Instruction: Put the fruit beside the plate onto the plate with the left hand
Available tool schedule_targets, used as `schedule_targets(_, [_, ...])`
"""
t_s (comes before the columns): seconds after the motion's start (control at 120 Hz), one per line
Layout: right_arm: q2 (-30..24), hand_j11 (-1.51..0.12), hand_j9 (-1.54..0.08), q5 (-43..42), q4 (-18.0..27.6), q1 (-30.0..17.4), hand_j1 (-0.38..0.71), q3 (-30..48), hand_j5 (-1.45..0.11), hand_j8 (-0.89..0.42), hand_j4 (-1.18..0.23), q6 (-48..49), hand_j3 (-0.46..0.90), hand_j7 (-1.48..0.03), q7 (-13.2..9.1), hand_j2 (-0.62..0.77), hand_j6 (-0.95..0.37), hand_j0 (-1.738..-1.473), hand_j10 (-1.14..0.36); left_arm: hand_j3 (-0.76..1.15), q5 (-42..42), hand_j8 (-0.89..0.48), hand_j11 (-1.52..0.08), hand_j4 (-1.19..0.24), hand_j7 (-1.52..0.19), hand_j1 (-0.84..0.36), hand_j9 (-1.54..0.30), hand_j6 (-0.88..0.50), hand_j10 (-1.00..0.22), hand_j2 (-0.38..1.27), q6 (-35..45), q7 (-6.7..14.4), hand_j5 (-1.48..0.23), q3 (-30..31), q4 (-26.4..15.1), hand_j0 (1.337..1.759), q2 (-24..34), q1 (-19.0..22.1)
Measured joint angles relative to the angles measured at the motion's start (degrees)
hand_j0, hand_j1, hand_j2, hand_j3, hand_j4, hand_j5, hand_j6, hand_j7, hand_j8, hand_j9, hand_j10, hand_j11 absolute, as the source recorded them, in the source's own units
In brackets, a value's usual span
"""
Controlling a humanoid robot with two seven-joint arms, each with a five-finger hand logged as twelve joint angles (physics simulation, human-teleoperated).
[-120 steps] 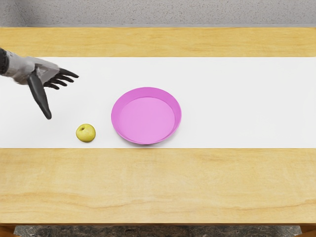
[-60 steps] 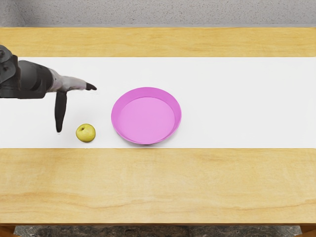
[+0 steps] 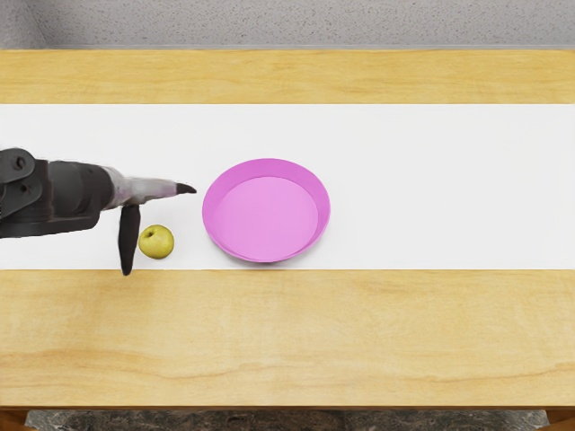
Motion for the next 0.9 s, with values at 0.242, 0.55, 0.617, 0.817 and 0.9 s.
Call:
schedule_targets(0.242, [0.00,-0.02,-0.02,-0.01,0.00,0.05,-0.33,0.00,-0.02,-0.01,-0.01,0.00,0.00,-0.02,0.00,0.00,-0.01,-1.658,-0.01,0.00,7.98,-0.01,-0.01,-0.01,-0.01,0.34,-0.01,-0.01,-0.01,0.00,4.03,0.00,-0.01,-0.04,-0.63,1.658,-0.58,3.58])
schedule_targets(0.55, [0.00,-0.02,-0.02,-0.03,0.08,0.10,-0.33,0.00,-0.02,-0.01,-0.01,0.00,0.00,-0.02,0.00,0.00,-0.01,-1.658,-0.01,0.00,10.92,-0.06,-0.07,-0.05,-0.07,0.29,-0.07,-0.06,-0.05,0.01,8.39,0.00,-0.07,0.30,-0.72,1.658,-1.55,5.06])
schedule_targets(0.617, [0.00,-0.02,-0.02,-0.03,0.08,0.14,-0.33,0.02,-0.02,-0.01,-0.01,0.00,0.00,-0.02,0.00,0.00,-0.01,-1.658,-0.01,0.00,11.01,-0.07,-0.08,-0.07,-0.08,0.28,-0.08,-0.07,-0.07,0.01,8.48,0.00,-0.08,0.80,-0.73,1.658,-1.97,5.06])
schedule_targets(0.817, [0.00,-0.02,-0.02,-0.03,0.05,0.17,-0.33,0.08,-0.02,-0.01,-0.01,0.00,0.00,-0.02,-0.01,0.00,-0.01,-1.658,-0.01,0.00,11.62,-0.09,-0.11,-0.09,-0.11,0.25,-0.11,-0.09,-0.09,0.02,8.64,0.00,-0.11,1.50,-1.93,1.658,-1.48,5.77])
schedule_targets(0.9, [0.00,-0.02,-0.02,-0.03,0.07,0.17,-0.33,0.08,-0.02,-0.01,-0.01,0.00,0.00,-0.02,0.00,0.00,-0.01,-1.658,-0.01,0.00,11.86,-0.09,-0.11,-0.09,-0.11,0.25,-0.11,-0.09,-0.09,0.02,8.69,0.00,-0.11,1.58,-2.43,1.658,-1.40,6.20])
